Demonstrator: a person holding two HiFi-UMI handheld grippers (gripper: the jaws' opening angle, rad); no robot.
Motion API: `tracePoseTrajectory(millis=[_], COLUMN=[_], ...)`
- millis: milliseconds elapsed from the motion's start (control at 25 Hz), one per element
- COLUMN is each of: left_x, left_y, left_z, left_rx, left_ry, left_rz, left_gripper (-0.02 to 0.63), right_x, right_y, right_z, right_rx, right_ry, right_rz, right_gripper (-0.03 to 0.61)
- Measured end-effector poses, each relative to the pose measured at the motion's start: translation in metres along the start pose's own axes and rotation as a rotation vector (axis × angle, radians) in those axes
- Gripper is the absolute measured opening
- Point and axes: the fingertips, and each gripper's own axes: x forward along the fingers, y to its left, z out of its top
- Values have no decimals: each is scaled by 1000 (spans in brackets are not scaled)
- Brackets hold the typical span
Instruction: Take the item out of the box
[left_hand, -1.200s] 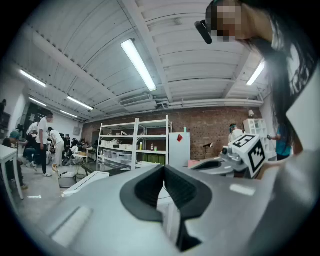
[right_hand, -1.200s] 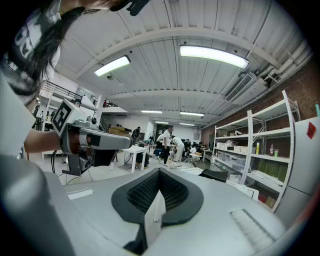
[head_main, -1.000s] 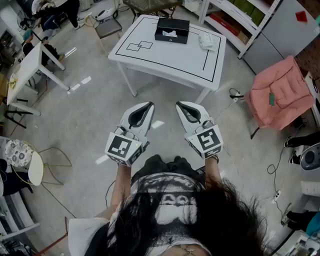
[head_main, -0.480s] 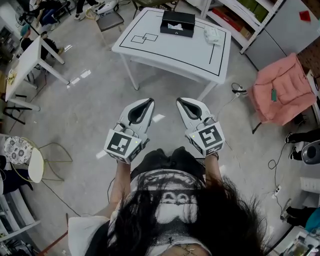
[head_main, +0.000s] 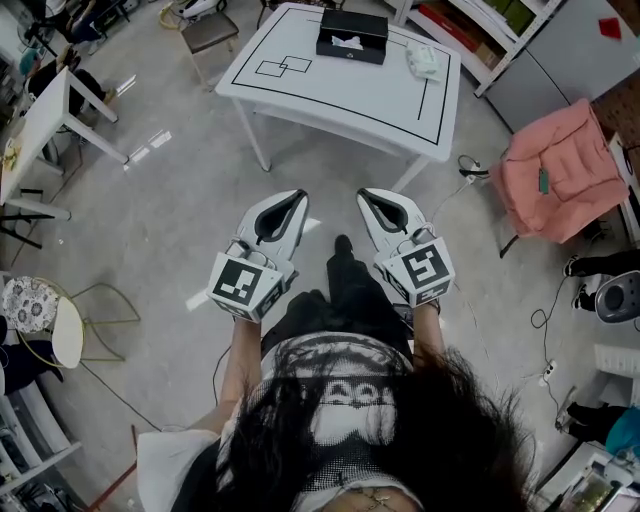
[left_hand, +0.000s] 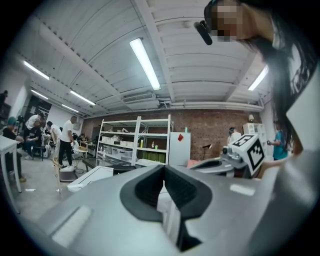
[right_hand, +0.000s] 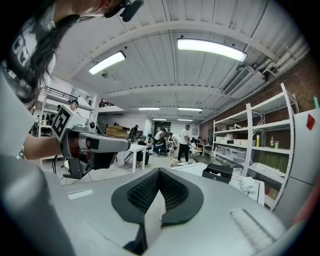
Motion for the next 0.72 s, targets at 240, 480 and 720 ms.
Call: tracePoseTrajectory(millis=[240,480,720], left_x=[16,60,139], left_y=[34,66,92], left_z=[0,-3,9], left_rx=[9,14,13], left_ry=[3,19,25], left_rz=[48,80,94], left_gripper=[0,0,0], right_x=[31,76,116], right_y=[-21,-61,-133], right_z=[-2,-1,4], right_rx=[6,1,-2], right_ry=[-10,-22,-18], right_rz=[25,69,99], right_gripper=[5,5,6])
